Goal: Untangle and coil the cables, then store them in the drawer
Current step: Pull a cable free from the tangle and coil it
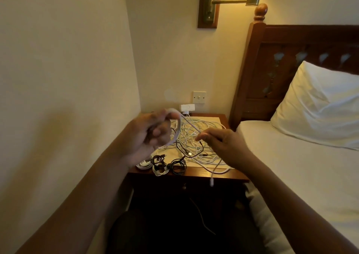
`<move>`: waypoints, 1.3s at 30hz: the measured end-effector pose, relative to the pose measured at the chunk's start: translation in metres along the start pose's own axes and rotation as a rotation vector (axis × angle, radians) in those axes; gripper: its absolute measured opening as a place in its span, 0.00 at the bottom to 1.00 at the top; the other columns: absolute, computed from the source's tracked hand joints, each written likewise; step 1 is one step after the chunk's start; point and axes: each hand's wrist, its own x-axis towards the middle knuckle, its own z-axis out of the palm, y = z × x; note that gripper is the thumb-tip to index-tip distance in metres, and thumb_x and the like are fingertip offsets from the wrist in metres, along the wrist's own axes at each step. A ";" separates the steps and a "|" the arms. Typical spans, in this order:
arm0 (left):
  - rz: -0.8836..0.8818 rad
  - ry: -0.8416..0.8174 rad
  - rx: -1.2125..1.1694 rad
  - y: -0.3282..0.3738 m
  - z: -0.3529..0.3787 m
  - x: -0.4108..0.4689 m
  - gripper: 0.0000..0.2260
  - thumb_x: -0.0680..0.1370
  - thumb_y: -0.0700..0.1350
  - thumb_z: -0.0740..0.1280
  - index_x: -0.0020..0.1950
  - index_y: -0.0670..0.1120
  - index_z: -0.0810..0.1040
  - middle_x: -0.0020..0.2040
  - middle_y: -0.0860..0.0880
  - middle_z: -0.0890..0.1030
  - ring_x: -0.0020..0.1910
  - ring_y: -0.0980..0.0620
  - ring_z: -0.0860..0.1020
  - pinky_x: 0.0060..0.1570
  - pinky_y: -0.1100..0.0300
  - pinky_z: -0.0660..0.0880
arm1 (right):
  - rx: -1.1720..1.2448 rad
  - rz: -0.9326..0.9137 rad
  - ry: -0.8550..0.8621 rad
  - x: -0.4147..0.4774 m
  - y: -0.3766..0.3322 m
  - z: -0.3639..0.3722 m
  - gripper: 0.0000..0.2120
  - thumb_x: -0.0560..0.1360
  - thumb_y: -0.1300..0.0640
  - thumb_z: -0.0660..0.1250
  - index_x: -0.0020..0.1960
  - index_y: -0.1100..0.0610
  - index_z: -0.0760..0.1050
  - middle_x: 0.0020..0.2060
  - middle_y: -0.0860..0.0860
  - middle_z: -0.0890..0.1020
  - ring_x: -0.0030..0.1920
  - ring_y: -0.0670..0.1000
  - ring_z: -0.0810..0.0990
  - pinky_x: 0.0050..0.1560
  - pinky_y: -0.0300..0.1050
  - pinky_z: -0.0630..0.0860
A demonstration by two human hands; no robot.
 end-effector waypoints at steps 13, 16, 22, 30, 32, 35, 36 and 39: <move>0.212 0.298 1.171 -0.030 -0.005 0.024 0.08 0.86 0.45 0.60 0.59 0.44 0.77 0.39 0.50 0.83 0.34 0.52 0.81 0.41 0.53 0.79 | -0.310 -0.163 -0.222 -0.036 -0.075 0.008 0.15 0.85 0.46 0.58 0.61 0.48 0.80 0.44 0.46 0.85 0.39 0.42 0.79 0.41 0.37 0.73; 0.116 0.218 1.275 -0.026 -0.015 0.014 0.10 0.86 0.45 0.60 0.53 0.43 0.78 0.35 0.49 0.82 0.31 0.53 0.79 0.40 0.50 0.77 | -0.387 -0.201 -0.111 -0.026 -0.062 -0.029 0.11 0.83 0.48 0.64 0.60 0.48 0.83 0.47 0.43 0.86 0.42 0.41 0.81 0.44 0.39 0.75; -0.239 -0.025 0.994 -0.018 -0.023 0.000 0.15 0.85 0.50 0.62 0.55 0.39 0.81 0.29 0.50 0.76 0.29 0.52 0.72 0.32 0.60 0.70 | -0.508 -0.237 0.017 -0.014 -0.015 -0.063 0.07 0.80 0.56 0.71 0.55 0.53 0.86 0.44 0.44 0.83 0.43 0.41 0.78 0.41 0.33 0.69; -0.265 -0.167 0.381 -0.017 -0.046 -0.001 0.20 0.78 0.55 0.71 0.54 0.36 0.82 0.27 0.47 0.70 0.21 0.57 0.61 0.28 0.59 0.55 | -0.241 -0.182 -0.117 -0.037 -0.010 -0.039 0.13 0.81 0.62 0.68 0.59 0.48 0.84 0.50 0.38 0.84 0.52 0.37 0.82 0.47 0.32 0.77; -0.304 -0.122 0.376 -0.025 -0.054 0.002 0.25 0.74 0.59 0.76 0.53 0.37 0.83 0.28 0.46 0.73 0.19 0.59 0.62 0.27 0.59 0.53 | -0.179 -0.224 -0.210 -0.044 -0.026 -0.034 0.12 0.81 0.61 0.69 0.58 0.48 0.85 0.49 0.40 0.85 0.52 0.43 0.82 0.48 0.37 0.79; -0.352 -0.118 0.316 -0.042 -0.056 0.000 0.23 0.73 0.58 0.77 0.52 0.38 0.83 0.30 0.46 0.75 0.19 0.59 0.64 0.24 0.64 0.57 | -0.126 -0.229 -0.298 -0.045 -0.038 -0.032 0.10 0.81 0.58 0.68 0.57 0.47 0.85 0.48 0.40 0.85 0.52 0.46 0.82 0.49 0.40 0.78; -0.350 -0.101 0.276 -0.044 -0.057 -0.001 0.22 0.72 0.58 0.77 0.50 0.39 0.82 0.30 0.46 0.75 0.19 0.59 0.65 0.24 0.66 0.60 | -0.104 -0.186 -0.268 -0.042 -0.033 -0.033 0.09 0.81 0.57 0.68 0.56 0.46 0.84 0.48 0.39 0.84 0.52 0.45 0.82 0.49 0.40 0.78; -0.311 -0.067 0.166 -0.047 -0.050 -0.006 0.15 0.76 0.54 0.74 0.45 0.42 0.81 0.30 0.46 0.76 0.21 0.56 0.70 0.26 0.64 0.66 | -0.146 -0.061 -0.074 -0.032 -0.003 -0.035 0.08 0.79 0.54 0.70 0.54 0.42 0.83 0.48 0.37 0.81 0.54 0.43 0.79 0.52 0.44 0.77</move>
